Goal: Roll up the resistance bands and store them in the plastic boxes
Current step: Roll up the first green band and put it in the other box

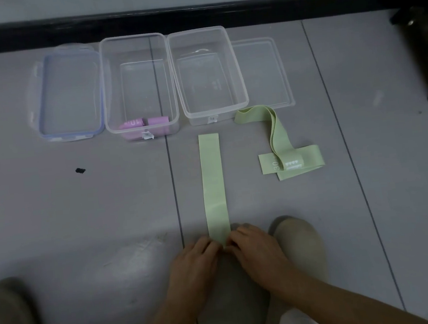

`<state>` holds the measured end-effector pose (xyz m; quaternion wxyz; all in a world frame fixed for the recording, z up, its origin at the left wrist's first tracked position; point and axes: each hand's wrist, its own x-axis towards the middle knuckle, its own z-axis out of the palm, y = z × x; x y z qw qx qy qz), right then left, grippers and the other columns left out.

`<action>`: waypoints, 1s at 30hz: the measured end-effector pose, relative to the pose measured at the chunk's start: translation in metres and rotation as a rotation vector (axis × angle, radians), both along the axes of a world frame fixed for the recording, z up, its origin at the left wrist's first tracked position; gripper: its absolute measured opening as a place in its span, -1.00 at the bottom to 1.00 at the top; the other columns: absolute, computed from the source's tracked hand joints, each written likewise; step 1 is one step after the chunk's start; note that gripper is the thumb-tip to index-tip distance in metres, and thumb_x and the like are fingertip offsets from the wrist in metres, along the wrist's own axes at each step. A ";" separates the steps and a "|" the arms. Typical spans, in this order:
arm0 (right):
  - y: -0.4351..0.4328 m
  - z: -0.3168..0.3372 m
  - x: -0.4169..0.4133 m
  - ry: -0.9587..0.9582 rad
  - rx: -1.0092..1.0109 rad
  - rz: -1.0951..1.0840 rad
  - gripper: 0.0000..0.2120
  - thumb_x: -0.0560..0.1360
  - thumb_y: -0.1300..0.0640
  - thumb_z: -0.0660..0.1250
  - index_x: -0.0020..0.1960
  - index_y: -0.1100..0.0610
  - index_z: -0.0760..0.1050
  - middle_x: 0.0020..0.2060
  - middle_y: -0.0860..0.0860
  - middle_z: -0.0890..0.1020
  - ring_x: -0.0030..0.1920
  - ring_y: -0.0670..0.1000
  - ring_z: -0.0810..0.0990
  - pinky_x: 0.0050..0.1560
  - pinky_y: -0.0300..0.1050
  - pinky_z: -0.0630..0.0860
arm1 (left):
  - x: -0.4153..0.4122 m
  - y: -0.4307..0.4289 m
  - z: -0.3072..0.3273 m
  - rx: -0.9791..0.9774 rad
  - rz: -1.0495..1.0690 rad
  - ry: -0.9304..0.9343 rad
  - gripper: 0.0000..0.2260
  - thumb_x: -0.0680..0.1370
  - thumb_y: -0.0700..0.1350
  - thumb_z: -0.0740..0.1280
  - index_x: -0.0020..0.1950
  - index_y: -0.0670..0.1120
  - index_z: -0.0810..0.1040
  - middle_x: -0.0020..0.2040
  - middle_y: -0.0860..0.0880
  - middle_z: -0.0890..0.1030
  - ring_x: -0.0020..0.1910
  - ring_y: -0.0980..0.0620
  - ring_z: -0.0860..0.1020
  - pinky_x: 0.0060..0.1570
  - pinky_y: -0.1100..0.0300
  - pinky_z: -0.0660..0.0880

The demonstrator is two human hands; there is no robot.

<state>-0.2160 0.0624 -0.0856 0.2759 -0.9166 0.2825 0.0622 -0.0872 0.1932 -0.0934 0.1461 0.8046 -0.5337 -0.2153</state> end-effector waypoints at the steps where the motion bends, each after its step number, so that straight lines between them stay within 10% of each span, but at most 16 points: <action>1: -0.001 0.000 0.000 -0.003 0.017 -0.016 -0.87 0.55 -0.03 0.28 -0.13 -0.01 0.50 -0.18 -0.08 0.55 -0.11 -0.04 0.50 -0.18 -0.11 0.47 | 0.002 0.000 -0.001 -0.022 -0.018 -0.012 -0.91 0.50 0.01 0.26 -0.07 0.10 0.55 -0.11 0.10 0.53 -0.22 0.04 0.54 -0.31 0.16 0.45; 24: -0.006 0.002 0.004 -0.004 -0.097 0.140 -0.84 0.45 0.05 0.42 -0.17 0.03 0.45 -0.24 -0.04 0.52 -0.26 0.00 0.50 -0.37 -0.12 0.40 | 0.009 -0.017 0.005 0.033 0.018 -0.001 -0.82 0.40 -0.07 0.49 -0.22 0.05 0.49 -0.21 0.07 0.49 -0.27 0.02 0.49 -0.40 0.15 0.36; 30: -0.017 0.007 0.014 0.021 0.033 0.201 -0.98 0.53 0.06 0.27 -0.05 -0.02 0.43 -0.13 -0.01 0.60 -0.15 0.09 0.57 -0.25 0.01 0.51 | 0.003 -0.010 0.000 0.043 0.030 0.000 -0.71 0.39 -0.07 0.48 0.05 0.11 0.51 -0.16 0.06 0.51 -0.27 0.00 0.53 -0.37 0.14 0.42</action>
